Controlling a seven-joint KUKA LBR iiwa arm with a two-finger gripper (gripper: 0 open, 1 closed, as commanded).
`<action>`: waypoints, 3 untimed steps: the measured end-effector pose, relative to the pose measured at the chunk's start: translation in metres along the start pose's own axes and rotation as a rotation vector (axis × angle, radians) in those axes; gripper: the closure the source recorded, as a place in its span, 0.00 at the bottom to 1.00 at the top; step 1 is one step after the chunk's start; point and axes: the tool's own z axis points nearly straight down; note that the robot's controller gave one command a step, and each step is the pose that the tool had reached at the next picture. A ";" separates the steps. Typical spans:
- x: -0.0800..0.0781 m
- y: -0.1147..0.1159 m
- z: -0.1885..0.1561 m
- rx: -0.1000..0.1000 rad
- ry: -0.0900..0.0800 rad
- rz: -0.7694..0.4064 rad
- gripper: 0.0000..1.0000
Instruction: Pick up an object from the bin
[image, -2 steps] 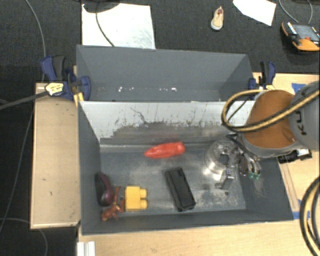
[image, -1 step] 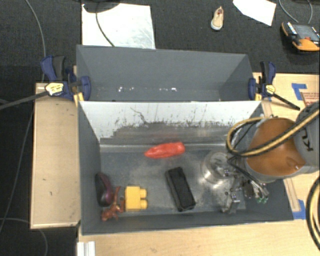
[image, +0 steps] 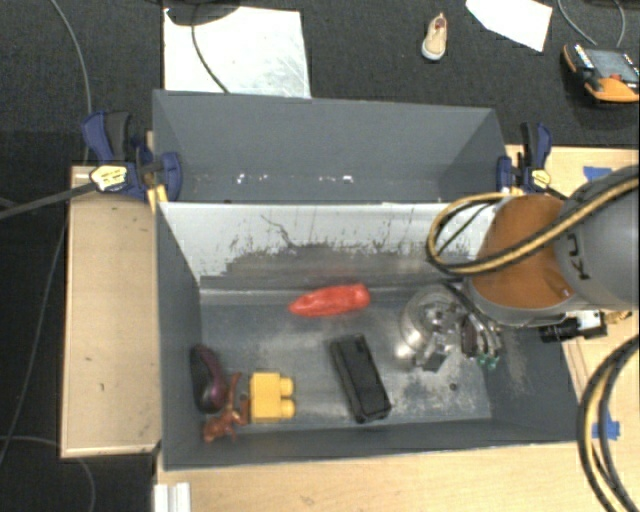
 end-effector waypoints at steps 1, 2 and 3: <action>0.000 0.000 0.000 0.000 0.000 0.000 1.00; 0.003 0.000 -0.025 0.001 0.011 -0.002 1.00; 0.001 0.001 -0.079 0.000 0.009 -0.005 1.00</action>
Offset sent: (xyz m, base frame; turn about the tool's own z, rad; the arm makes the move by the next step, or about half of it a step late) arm 0.0000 0.0003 0.0823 -0.0003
